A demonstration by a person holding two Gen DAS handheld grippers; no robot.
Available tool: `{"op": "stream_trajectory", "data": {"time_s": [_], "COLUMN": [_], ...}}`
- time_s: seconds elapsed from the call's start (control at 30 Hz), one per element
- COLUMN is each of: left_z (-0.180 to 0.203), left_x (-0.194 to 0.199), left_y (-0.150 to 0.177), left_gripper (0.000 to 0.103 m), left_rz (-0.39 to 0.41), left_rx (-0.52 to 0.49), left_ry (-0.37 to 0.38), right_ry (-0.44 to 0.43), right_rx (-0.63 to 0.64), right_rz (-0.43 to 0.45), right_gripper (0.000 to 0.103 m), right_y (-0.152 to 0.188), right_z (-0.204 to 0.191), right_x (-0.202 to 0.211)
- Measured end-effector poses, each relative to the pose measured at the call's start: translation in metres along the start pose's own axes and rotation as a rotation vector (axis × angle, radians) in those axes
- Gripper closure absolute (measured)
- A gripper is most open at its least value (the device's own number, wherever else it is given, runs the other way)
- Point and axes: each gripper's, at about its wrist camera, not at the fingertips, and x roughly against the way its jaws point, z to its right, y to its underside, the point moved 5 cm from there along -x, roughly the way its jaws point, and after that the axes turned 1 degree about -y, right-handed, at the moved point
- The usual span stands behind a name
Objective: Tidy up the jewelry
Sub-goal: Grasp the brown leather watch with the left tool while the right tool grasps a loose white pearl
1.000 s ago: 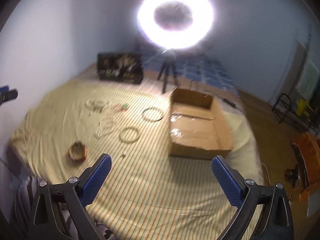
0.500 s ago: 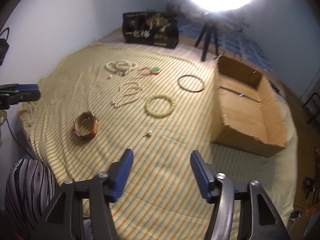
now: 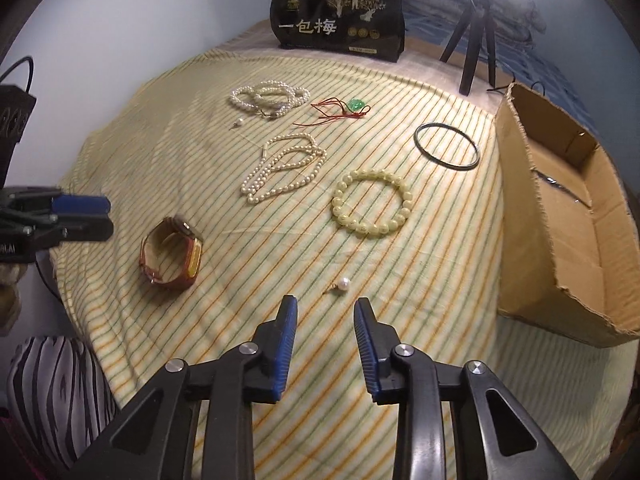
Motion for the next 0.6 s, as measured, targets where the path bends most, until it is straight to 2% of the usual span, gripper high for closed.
{"op": "stream_trajectory", "data": {"time_s": [0.13,0.2,0.43,0.5,0.6], "left_z": [0.0,0.0,0.002,0.002,0.001], "left_x": [-0.01,-0.015,-0.027,-0.03,-0.034], "left_y": [-0.001,0.0,0.0,-0.001,-0.002], "left_gripper": [0.053,0.057,0.058,0.063,0.065], "left_rz": [-0.014,-0.025,-0.046,-0.048,-0.057], "left_rx": [-0.002,0.002,0.007,0.011,0.023], "left_ry": [0.001,0.001,0.001,0.003,0.002], "right_ry": [0.02,0.023,0.04,0.043,0.048], "right_rx": [0.002,0.002,0.001,0.007,0.013], "right_rz": [-0.013,-0.02,-0.028,-0.035,-0.04], "right_gripper": [0.078,0.079,0.083,0.086,0.089], "right_y": [-0.004,-0.005,-0.009,-0.009,-0.009], "right_z": [0.002,0.003,0.003,0.002,0.001], "right_x": [-0.009,-0.012,-0.019,-0.021,-0.023]}}
